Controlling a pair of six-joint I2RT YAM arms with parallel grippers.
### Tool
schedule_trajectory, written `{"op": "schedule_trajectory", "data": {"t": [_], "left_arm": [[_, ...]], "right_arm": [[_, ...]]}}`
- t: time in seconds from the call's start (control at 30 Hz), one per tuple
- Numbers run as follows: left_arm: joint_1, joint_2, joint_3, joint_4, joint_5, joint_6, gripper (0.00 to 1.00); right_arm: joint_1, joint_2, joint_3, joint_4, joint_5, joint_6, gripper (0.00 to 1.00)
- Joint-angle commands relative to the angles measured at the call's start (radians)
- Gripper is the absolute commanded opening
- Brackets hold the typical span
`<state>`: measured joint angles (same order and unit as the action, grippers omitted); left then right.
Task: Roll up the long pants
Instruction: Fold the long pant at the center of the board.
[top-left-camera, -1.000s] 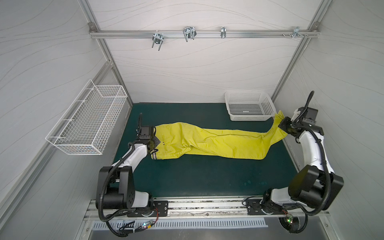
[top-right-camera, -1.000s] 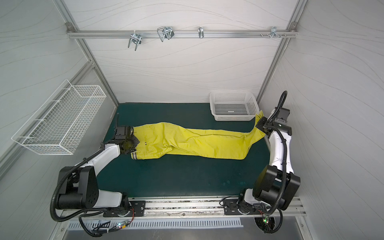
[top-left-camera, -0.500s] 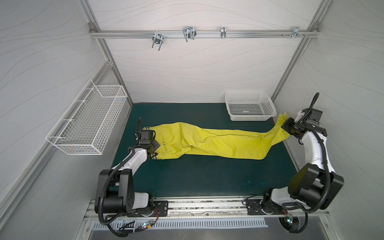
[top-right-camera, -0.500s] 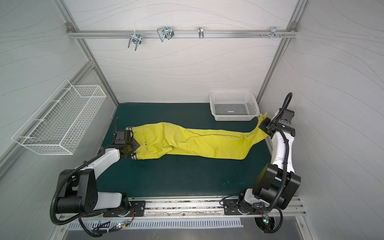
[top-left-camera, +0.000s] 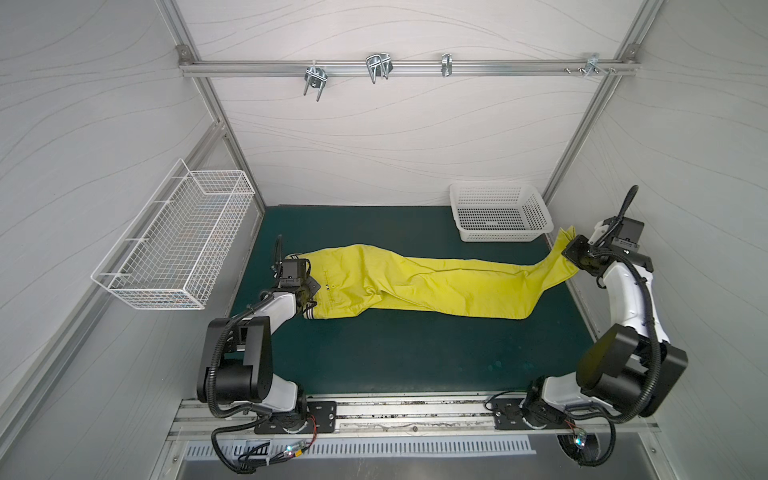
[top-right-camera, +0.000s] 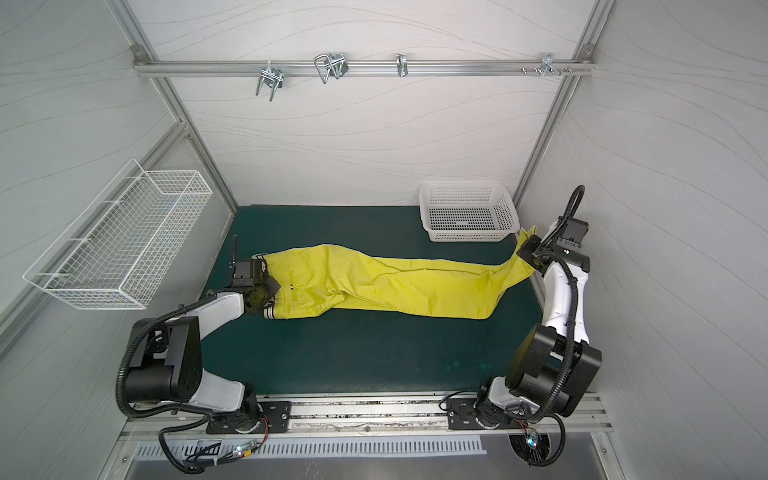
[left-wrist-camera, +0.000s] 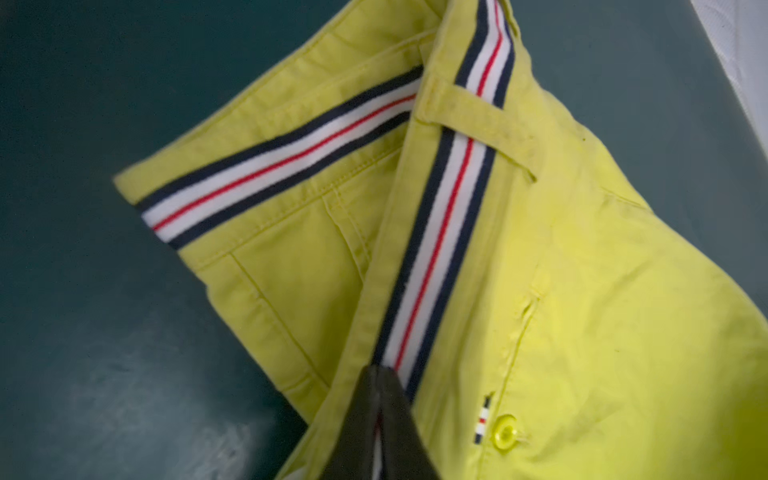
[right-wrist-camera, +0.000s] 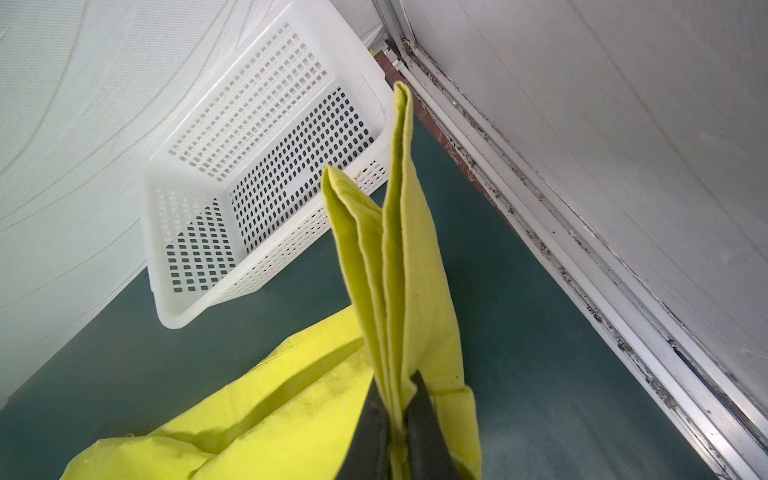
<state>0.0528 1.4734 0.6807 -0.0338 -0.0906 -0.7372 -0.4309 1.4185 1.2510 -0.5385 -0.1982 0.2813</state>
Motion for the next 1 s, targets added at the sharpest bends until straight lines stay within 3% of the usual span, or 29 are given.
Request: {"op": "schedule_trajectory", "data": {"t": [0.0,0.27,0.33,0.37,0.47,0.5,0.97], "left_arm": [[0.004,-0.053,0.031,0.078,0.031,-0.02,0.01],[0.004,-0.167,0.152,-0.1,-0.047,0.02,0.04],[0.004,-0.151,0.163,-0.149,-0.04,0.03,0.16],[0.004,-0.148,0.14,-0.14,-0.028,0.021,0.28],[0.005,-0.172,-0.004,-0.001,-0.005,-0.023,0.57],[0.006,-0.18,-0.054,0.051,-0.008,-0.039,0.59],[0.042,-0.147,-0.127,0.06,0.028,-0.012,0.66]], "right_arm": [[-0.005,-0.002,0.0,0.014,0.016,-0.009,0.0],[-0.063,-0.006,-0.011,0.011,0.008,0.004,0.0],[-0.062,-0.01,-0.014,0.016,-0.002,0.009,0.0],[-0.063,-0.013,-0.017,0.019,-0.007,0.012,0.0],[-0.062,-0.011,-0.021,0.023,-0.017,0.015,0.0],[-0.063,-0.012,-0.022,0.022,-0.021,0.016,0.0],[-0.048,-0.006,-0.023,0.029,-0.047,0.026,0.0]]}}
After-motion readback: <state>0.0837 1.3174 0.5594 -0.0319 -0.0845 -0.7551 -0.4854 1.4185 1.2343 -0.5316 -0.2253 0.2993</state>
